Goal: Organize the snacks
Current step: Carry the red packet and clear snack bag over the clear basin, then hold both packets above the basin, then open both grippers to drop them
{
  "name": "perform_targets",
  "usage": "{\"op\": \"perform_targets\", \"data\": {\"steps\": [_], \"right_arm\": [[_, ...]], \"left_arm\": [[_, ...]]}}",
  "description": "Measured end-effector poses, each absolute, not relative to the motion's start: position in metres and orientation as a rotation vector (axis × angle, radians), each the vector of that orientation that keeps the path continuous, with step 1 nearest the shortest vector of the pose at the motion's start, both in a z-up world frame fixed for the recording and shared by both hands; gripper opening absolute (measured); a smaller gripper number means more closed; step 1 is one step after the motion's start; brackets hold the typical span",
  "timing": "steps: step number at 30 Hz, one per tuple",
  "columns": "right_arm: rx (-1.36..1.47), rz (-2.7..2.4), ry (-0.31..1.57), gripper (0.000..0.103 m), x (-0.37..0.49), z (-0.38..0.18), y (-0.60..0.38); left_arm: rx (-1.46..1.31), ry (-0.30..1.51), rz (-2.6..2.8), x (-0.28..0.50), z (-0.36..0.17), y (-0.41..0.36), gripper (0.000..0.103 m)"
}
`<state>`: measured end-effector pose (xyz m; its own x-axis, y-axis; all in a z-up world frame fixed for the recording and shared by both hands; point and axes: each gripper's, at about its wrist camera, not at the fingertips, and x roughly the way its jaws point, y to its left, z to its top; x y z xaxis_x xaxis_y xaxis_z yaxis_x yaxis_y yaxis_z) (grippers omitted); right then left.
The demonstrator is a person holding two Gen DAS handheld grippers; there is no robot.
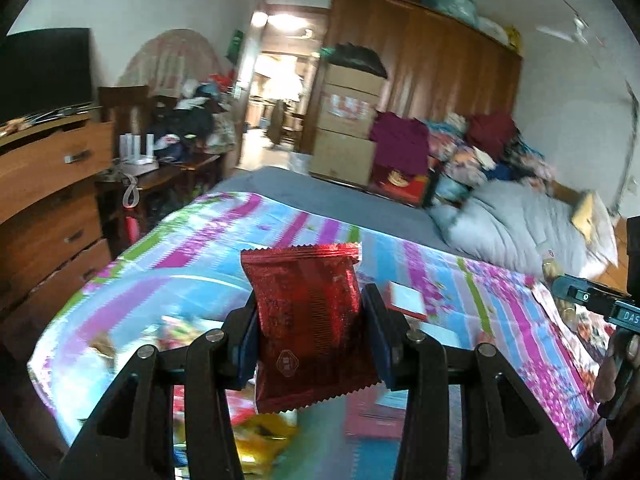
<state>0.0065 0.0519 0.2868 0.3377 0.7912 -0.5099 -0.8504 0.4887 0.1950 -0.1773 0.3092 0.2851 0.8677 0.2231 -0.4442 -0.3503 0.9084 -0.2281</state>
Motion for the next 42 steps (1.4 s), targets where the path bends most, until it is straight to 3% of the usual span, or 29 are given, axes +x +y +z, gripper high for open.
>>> {"op": "perform_targets", "data": {"steps": [11,20,29,42], "right_arm": [[-0.249,1.304,0.660,0.036,-0.032,0.279,0.210],[-0.285,1.353,0.800,0.036,-0.030,0.260,0.282],[-0.313,1.339,0.866,0.036,-0.027,0.235,0.307],[-0.313,1.328,0.875,0.036,-0.026,0.232,0.311]], "left_arm": [[-0.388,0.415,0.475,-0.232,0.277,0.412,0.047],[-0.418,0.527,0.480,-0.208,0.246,0.451,0.047],[-0.384,0.619,0.484,-0.174,0.215,0.453,0.047],[-0.380,0.623,0.494,-0.173,0.214,0.458,0.047]]}}
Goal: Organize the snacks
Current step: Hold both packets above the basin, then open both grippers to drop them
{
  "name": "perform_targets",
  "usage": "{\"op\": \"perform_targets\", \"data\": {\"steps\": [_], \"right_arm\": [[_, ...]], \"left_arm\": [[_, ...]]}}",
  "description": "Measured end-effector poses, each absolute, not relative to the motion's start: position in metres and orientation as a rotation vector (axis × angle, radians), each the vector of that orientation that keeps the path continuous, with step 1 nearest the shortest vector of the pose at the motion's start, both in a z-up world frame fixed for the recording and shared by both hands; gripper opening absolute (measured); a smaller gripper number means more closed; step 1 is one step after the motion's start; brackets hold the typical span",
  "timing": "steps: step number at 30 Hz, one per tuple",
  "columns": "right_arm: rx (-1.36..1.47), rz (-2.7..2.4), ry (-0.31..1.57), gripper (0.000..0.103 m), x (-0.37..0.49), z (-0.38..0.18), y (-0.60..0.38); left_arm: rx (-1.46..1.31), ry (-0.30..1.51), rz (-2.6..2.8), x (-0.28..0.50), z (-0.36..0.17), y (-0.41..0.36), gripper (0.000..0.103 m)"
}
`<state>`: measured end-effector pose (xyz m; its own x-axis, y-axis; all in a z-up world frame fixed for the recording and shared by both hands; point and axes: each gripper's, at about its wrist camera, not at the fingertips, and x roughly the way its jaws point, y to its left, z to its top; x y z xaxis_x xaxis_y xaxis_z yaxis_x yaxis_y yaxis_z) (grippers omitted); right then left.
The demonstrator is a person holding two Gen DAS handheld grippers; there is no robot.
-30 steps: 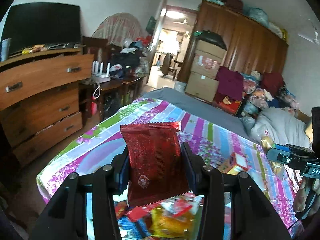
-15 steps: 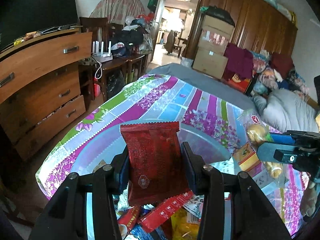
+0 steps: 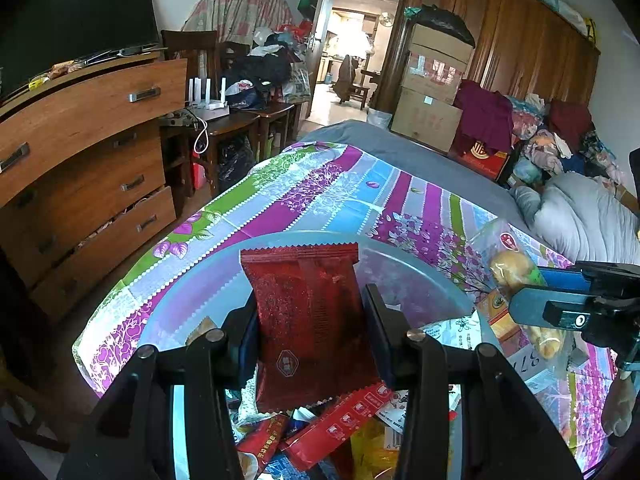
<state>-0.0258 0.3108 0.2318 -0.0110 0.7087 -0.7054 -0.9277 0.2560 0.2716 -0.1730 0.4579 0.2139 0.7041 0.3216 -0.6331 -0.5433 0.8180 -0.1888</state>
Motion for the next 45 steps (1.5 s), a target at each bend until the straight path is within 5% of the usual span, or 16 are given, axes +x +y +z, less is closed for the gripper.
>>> {"op": "perform_targets", "data": {"steps": [45], "right_arm": [[-0.319,1.314,0.909,0.036,-0.022,0.209,0.318]], "left_arm": [[-0.387,0.649,0.489,-0.169,0.194,0.450,0.048]]}}
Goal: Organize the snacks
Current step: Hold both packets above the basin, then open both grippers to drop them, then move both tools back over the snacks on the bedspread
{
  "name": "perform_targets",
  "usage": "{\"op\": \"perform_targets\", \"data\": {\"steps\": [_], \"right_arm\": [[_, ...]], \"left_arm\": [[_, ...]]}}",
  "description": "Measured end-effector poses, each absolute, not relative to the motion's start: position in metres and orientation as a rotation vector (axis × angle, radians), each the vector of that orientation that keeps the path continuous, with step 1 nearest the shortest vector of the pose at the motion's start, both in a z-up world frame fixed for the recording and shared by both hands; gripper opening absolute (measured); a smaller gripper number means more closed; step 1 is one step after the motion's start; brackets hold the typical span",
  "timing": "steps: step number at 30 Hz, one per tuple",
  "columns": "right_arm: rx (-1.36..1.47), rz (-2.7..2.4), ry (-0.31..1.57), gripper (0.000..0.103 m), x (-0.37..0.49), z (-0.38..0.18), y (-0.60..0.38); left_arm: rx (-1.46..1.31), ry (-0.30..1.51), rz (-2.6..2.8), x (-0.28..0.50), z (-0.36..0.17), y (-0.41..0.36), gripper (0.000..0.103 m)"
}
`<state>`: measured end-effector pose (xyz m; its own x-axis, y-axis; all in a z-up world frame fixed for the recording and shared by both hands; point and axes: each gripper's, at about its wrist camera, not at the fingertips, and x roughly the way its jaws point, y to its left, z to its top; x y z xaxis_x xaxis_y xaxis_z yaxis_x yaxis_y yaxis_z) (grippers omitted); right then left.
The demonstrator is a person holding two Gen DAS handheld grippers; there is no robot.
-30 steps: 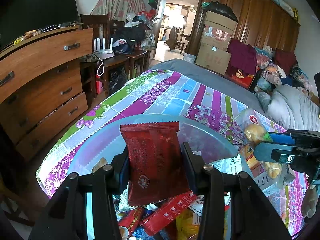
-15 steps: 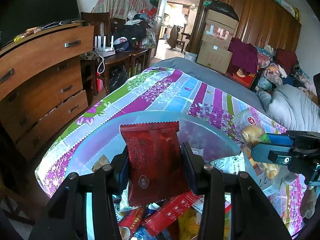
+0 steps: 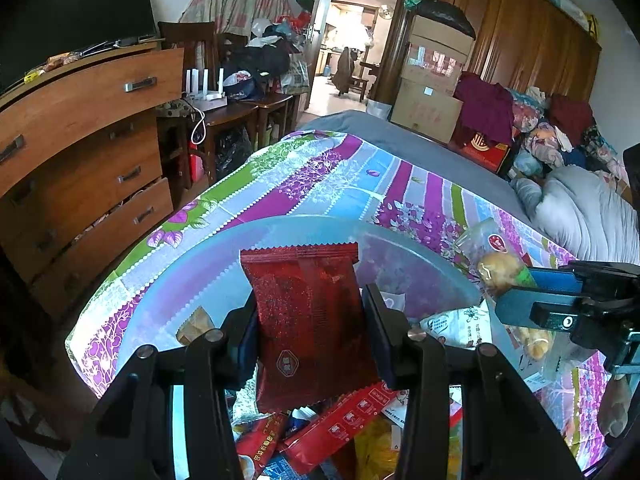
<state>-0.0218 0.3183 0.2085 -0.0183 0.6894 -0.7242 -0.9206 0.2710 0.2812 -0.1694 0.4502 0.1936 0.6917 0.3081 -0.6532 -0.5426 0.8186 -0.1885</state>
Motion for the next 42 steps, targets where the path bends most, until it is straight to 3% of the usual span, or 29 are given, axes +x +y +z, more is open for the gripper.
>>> {"op": "perform_targets", "data": {"steps": [19,23,26,31,34,42], "right_arm": [[-0.313,1.313,0.926,0.038,-0.021,0.202,0.319],[-0.308,1.321,0.937,0.038,-0.020,0.200,0.320],[-0.308,1.312,0.937,0.059,-0.019,0.199,0.318],[-0.339,1.304,0.909,0.060,-0.026,0.201,0.313],[-0.408,1.288,0.828,0.073,-0.043,0.207,0.307],[-0.435,1.287,0.521,0.073,-0.109,0.241,0.243]], "left_arm": [[-0.398,0.679,0.493,-0.166,0.182,0.451,0.049],[-0.407,0.677,0.513,-0.166,0.181,0.454,0.066],[-0.410,0.671,0.534,-0.168,0.181,0.455,0.074],[-0.421,0.671,0.546,-0.170,0.181,0.454,0.077],[-0.422,0.675,0.552,-0.170,0.180,0.453,0.079],[-0.393,0.638,0.531,-0.181,0.194,0.435,0.079]]}}
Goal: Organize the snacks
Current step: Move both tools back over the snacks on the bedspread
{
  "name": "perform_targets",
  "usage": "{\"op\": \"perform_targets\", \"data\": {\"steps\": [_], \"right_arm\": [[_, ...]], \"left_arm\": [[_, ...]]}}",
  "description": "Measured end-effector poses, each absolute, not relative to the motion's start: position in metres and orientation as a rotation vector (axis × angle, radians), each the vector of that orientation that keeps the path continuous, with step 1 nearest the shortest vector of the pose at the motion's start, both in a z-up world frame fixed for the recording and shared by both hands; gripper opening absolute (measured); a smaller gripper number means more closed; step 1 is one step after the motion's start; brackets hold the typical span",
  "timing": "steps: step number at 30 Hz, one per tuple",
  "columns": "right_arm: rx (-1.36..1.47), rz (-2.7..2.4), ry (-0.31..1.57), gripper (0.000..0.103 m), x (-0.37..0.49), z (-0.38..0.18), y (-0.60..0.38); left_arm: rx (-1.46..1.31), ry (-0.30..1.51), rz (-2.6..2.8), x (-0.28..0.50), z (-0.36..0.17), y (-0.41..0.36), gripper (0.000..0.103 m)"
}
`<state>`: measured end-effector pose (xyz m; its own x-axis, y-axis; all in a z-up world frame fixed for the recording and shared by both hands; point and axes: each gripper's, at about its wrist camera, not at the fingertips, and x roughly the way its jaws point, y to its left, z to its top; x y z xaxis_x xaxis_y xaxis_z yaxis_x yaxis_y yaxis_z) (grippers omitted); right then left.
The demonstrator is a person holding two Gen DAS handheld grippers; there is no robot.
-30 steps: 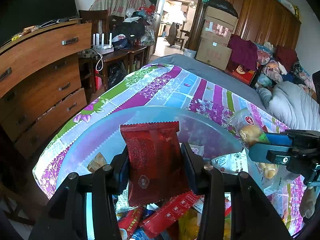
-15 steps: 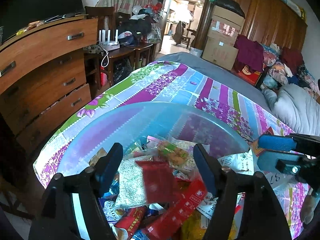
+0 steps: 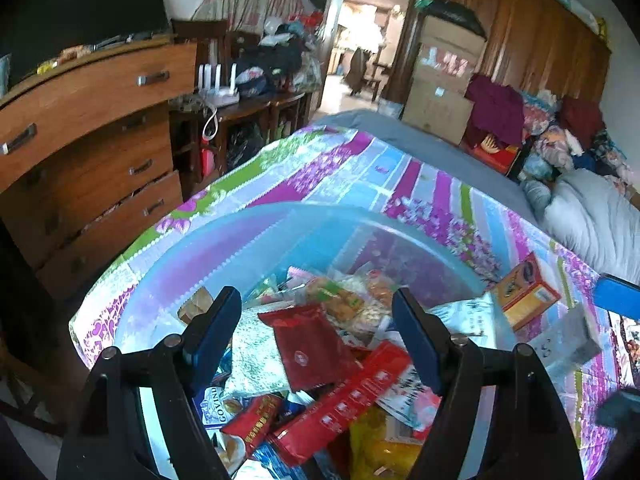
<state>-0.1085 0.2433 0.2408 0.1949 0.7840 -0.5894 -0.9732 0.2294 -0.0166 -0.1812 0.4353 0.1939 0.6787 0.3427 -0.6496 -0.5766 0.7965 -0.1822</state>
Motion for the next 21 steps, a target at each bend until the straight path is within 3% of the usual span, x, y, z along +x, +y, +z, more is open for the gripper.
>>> {"op": "perform_targets", "data": {"steps": [4,7,10,13,17,21], "right_arm": [[-0.376,1.267,0.365,0.074,-0.148,0.240,0.173],[-0.338,1.220,0.415,0.080,-0.156,0.222,0.128],[-0.294,1.146,0.549,0.080,-0.151,0.191,0.073],[-0.180,1.086,0.791,0.080,-0.136,0.154,0.014],[-0.123,0.898,0.948,0.080,-0.129,0.099,-0.067],[-0.086,0.761,1.034,0.071,-0.123,0.064,-0.131]], "left_arm": [[-0.371,0.524,0.471,-0.203,0.217,0.404,0.079],[-0.371,0.467,0.414,-0.216,0.230,0.373,0.079],[-0.326,0.422,0.330,-0.224,0.242,0.328,0.081],[-0.296,0.435,0.173,-0.224,0.245,0.276,0.092],[-0.167,0.574,-0.032,-0.199,0.225,0.187,0.092],[-0.085,0.720,-0.171,-0.171,0.188,0.112,0.092]]}}
